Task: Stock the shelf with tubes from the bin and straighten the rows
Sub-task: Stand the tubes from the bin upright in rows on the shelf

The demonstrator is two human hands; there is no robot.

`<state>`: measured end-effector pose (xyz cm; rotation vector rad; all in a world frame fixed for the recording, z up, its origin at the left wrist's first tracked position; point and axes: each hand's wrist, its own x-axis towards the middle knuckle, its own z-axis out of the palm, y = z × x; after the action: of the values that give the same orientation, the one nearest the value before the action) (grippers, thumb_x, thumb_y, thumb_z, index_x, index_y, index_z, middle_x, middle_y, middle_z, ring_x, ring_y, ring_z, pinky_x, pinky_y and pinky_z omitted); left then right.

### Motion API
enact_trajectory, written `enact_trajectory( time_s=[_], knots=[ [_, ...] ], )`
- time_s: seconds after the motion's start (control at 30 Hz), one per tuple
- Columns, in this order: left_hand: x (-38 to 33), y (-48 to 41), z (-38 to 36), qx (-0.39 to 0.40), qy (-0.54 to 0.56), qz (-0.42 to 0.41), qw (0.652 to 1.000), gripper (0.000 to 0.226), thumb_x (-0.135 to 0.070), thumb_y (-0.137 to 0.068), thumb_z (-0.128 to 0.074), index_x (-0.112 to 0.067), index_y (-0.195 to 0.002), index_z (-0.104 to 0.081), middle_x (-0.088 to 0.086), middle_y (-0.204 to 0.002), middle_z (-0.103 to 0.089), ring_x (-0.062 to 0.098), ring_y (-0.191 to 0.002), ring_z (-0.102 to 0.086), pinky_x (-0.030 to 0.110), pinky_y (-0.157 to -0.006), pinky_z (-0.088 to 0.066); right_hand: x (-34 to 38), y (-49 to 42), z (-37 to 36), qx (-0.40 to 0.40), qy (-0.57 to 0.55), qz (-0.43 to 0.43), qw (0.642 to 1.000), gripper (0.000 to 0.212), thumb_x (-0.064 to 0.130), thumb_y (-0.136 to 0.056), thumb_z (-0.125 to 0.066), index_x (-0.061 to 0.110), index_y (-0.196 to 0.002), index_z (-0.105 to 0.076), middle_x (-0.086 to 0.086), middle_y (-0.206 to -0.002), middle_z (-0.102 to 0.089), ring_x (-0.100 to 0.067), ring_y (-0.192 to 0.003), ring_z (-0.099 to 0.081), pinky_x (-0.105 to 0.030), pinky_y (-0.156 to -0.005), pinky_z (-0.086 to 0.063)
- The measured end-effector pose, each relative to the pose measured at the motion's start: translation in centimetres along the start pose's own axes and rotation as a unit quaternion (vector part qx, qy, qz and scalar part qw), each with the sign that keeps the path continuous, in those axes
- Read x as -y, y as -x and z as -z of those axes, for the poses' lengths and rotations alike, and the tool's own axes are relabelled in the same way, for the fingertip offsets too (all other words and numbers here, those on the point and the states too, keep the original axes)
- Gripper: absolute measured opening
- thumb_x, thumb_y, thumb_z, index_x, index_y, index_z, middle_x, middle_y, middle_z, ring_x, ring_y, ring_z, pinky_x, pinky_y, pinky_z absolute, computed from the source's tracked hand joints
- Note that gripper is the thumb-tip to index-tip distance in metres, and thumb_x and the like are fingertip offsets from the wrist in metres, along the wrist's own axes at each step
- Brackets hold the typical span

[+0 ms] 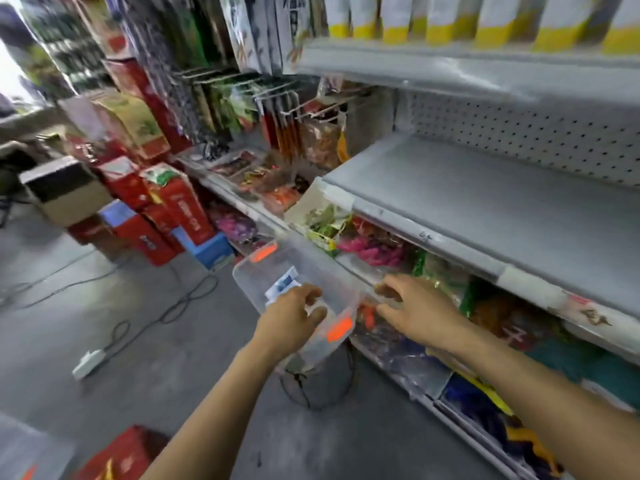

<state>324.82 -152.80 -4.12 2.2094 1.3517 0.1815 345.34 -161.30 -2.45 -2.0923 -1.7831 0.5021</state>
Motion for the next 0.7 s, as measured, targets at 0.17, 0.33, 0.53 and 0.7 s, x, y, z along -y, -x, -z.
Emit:
enact_trajectory(
  time_s=[0.17,0.33,0.53,0.7],
  knots=[
    [9.5,-6.1,2.6,0.034,0.042,0.097,0.994,0.036,-0.035,-0.093,-0.058,-0.022,-0.127,-0.056,-0.004,-0.120,-0.064,0.019,-0.104,-0.060,0.031,-0.089,-0.048,2.5,-9.5,-7.3,0.091,-0.153,-0.069,0.982,0.028,0.035,-0.077,-0.062,0.028,-0.104,-0.064,0.007,-0.104,-0.068,-0.011,-0.096,-0.064,-0.034,-0.086,-0.052],
    [15.8,-13.1,2.0,0.051,0.104,0.154,0.981,0.033,-0.032,-0.094,-0.058,-0.021,-0.124,-0.058,-0.001,-0.119,-0.064,0.020,-0.105,-0.062,0.029,-0.088,-0.050,2.2,-17.8,-13.4,0.128,-0.256,-0.152,0.946,0.014,0.015,-0.085,-0.067,0.021,-0.097,-0.062,0.007,-0.091,-0.062,-0.010,-0.089,-0.058,-0.023,-0.079,-0.044],
    [21.7,-24.1,-2.3,0.076,0.179,0.225,0.955,0.031,-0.021,-0.095,-0.055,-0.007,-0.123,-0.057,0.008,-0.113,-0.061,0.027,-0.106,-0.059,0.030,-0.086,-0.044,1.5,-28.8,-22.6,0.186,-0.346,-0.272,0.878,0.008,0.009,-0.088,-0.063,0.017,-0.090,-0.062,-0.004,-0.081,-0.063,-0.013,-0.067,-0.058,-0.021,-0.057,-0.043],
    [28.3,-33.1,-8.2,0.110,0.096,0.269,0.952,0.039,-0.021,-0.097,-0.048,-0.005,-0.133,-0.047,0.016,-0.138,-0.051,0.032,-0.127,-0.047,0.032,-0.098,-0.035,-0.1,-36.5,-31.9,0.212,-0.383,-0.385,0.812,0.014,0.005,-0.085,-0.056,0.013,-0.075,-0.062,-0.010,-0.071,-0.061,-0.021,-0.063,-0.055,-0.027,-0.058,-0.044]
  ],
)
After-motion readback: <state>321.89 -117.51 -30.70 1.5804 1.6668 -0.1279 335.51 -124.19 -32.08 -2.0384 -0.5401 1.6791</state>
